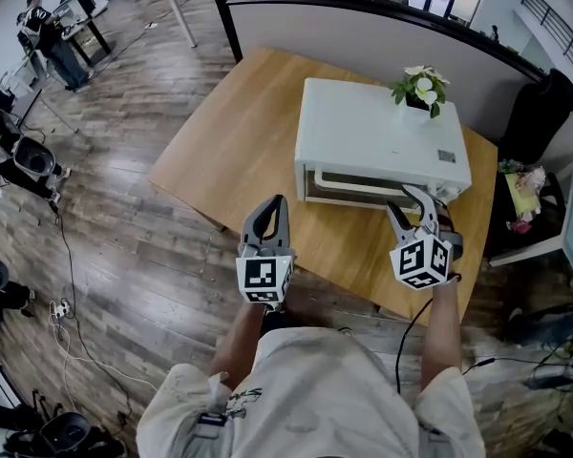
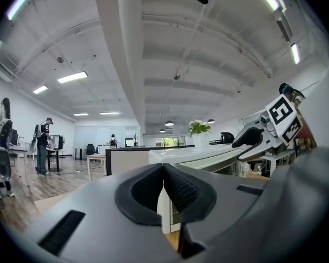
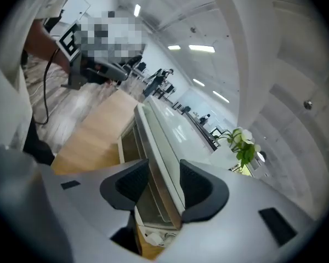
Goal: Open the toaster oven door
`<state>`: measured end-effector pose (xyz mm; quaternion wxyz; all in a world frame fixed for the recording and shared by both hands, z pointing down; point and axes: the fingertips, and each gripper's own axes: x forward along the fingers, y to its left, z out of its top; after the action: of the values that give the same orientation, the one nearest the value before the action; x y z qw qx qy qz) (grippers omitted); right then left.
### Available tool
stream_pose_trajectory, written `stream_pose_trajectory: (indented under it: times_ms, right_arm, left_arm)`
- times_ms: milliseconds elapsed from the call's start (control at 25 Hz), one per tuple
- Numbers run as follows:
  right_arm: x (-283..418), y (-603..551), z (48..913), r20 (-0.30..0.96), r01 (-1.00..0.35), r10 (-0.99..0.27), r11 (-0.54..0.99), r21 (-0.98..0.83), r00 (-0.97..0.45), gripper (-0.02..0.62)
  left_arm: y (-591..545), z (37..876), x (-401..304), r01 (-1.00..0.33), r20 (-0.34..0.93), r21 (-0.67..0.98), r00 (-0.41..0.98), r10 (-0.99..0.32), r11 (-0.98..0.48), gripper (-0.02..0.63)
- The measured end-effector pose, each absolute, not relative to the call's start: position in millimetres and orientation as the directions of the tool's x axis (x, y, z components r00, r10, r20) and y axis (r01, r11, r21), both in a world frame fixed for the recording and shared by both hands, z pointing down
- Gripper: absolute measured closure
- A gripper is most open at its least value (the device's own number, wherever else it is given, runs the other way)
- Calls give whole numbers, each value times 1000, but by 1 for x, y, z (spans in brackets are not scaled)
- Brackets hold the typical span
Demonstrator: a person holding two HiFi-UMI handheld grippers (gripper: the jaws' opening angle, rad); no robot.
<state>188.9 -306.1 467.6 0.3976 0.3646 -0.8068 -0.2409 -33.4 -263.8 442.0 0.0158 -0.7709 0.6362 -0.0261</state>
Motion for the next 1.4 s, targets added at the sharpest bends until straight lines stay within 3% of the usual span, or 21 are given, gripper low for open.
stream_pose_trajectory:
  times_ms: [160, 280, 1400]
  right_arm:
    - [192, -314, 485, 545, -233, -773, 624, 746, -324, 407]
    - [197, -318, 494, 589, -176, -762, 640, 748, -268, 465]
    - [198, -275, 508, 650, -132, -718, 690, 712, -249, 488]
  left_arm:
    - [-262, 446, -36, -981, 29, -50, 184, -982, -186, 589]
    - [-259, 448, -40, -982, 35, -49, 180, -983, -182, 589]
    - [-256, 442, -33, -975, 32, -60, 214, -976, -215, 589]
